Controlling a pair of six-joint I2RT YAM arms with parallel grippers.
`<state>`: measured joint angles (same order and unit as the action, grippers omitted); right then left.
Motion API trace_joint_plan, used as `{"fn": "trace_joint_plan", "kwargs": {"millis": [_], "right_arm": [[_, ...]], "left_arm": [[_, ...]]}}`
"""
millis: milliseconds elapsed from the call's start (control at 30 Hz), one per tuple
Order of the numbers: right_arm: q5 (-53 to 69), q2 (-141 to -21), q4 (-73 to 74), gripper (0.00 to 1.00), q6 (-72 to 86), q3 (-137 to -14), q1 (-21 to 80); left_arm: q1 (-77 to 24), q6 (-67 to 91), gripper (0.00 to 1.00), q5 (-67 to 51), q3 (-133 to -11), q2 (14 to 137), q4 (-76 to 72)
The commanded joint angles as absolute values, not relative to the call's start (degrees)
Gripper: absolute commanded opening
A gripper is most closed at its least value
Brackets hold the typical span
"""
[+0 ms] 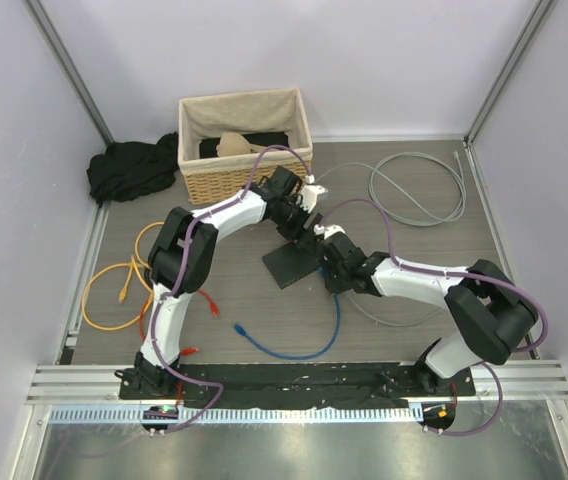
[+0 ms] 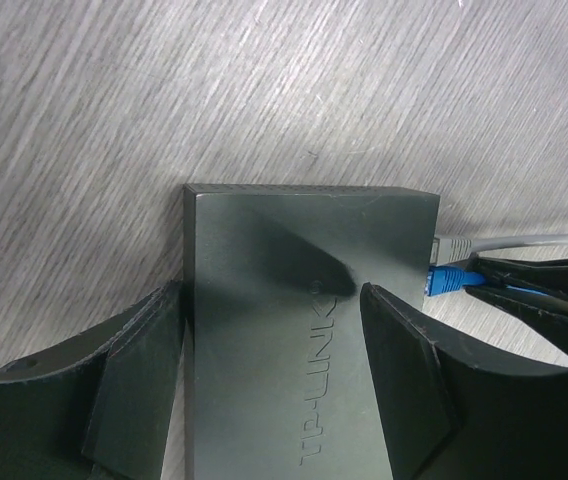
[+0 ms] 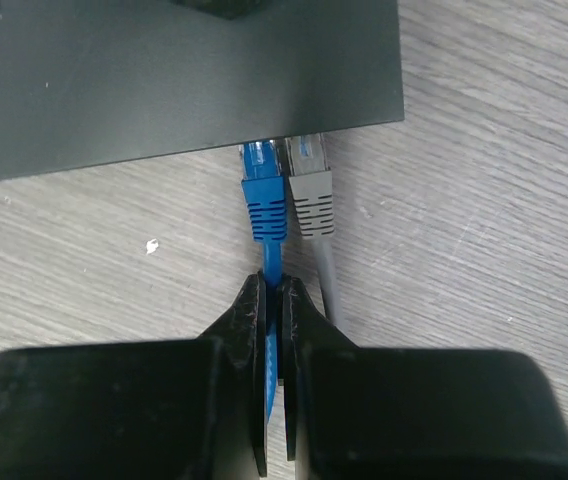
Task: Insert the plug into the switch port
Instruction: Insert the connector into the switch port, then pick up the connector from the center of the board.
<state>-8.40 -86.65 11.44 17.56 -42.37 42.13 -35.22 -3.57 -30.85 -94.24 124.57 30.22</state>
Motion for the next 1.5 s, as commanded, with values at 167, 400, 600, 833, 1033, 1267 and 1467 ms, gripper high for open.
{"fn": "trace_joint_plan", "kwargs": {"millis": [167,400,600,833,1033,1267,1467], "right_arm": [[-14.0,-86.3,-10.7,0.01,17.6,-47.3,39.0],[-12.3,-84.6,-4.2,0.02,17.4,-44.3,38.9],[-13.3,-80.2,2.5,0.2,20.4,-40.5,38.9],[-14.5,-74.0,8.3,0.42,21.5,-38.4,38.8],[-13.1,-64.9,12.3,0.67,20.6,-40.1,38.8],[-10.5,-58.8,12.8,0.87,18.7,-40.3,38.8],[-14.3,-56.9,12.8,0.93,21.2,-39.0,38.7]], "left_arm": [[-42.9,0.4,0.72,-42.2,-96.1,124.5,38.9],[-41.0,-8.2,0.8,-33.6,-111.8,132.9,48.8],[-40.2,-7.3,0.89,-25.8,-112.2,132.5,44.1],[-37.4,-1.3,0.97,-16.4,-108.8,125.3,37.9],[-34.5,6.0,0.99,-2.4,-99.4,109.4,32.1],[-31.0,13.6,0.97,11.6,-80.1,86.9,33.4],[-25.5,21.5,0.93,17.8,-64.9,72.4,35.6]]}}
